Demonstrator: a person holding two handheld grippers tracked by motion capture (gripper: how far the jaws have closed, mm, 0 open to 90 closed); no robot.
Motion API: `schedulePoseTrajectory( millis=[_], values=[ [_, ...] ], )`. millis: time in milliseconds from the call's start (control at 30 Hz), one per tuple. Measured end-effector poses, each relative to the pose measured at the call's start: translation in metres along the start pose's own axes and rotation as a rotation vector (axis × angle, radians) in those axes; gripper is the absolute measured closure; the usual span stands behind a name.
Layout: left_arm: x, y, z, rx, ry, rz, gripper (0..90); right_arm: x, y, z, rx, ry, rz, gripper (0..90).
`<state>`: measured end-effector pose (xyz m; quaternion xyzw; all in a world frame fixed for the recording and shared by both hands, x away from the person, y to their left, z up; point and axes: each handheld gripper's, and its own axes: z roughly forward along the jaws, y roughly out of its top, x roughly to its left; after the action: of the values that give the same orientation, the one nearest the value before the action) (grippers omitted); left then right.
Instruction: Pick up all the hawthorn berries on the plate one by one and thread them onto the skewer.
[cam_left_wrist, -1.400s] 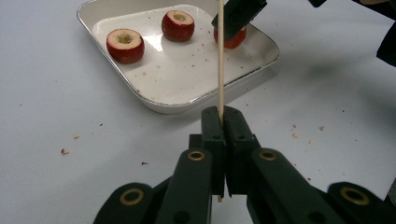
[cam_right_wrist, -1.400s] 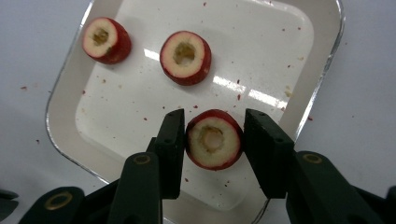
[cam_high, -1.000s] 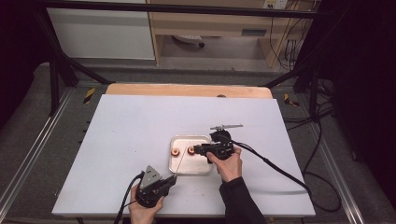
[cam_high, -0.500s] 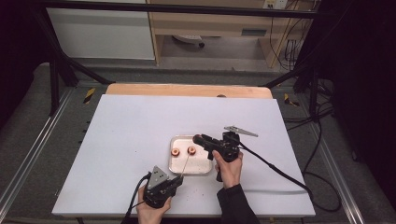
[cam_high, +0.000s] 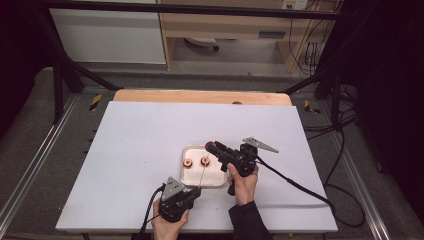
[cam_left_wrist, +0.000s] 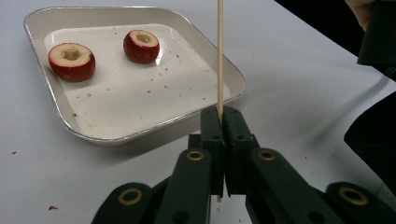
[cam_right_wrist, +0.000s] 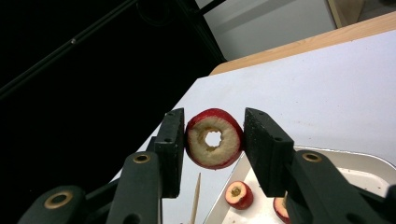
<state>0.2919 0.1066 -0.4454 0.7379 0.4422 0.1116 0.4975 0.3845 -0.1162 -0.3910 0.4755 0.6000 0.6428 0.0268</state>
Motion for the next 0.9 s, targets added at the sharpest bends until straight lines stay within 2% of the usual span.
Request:
schedulePoseTrajectory(
  millis=[200, 567, 900],
  values=[
    [0.0009, 0.0005, 0.0000, 0.002, -0.003, -0.016, 88.4, 0.0002, -0.0027, 0.0004, 0.002, 0.008, -0.018, 60.3],
    [0.0008, 0.0002, 0.0010, 0.006, -0.008, -0.014, 88.5, 0.0005, -0.0025, 0.0001, -0.002, 0.018, -0.022, 60.3],
    [0.0018, 0.0009, 0.0001, 0.003, -0.006, -0.017, 88.5, 0.0002, -0.0037, 0.0007, 0.018, 0.022, -0.022, 60.3]
  ],
)
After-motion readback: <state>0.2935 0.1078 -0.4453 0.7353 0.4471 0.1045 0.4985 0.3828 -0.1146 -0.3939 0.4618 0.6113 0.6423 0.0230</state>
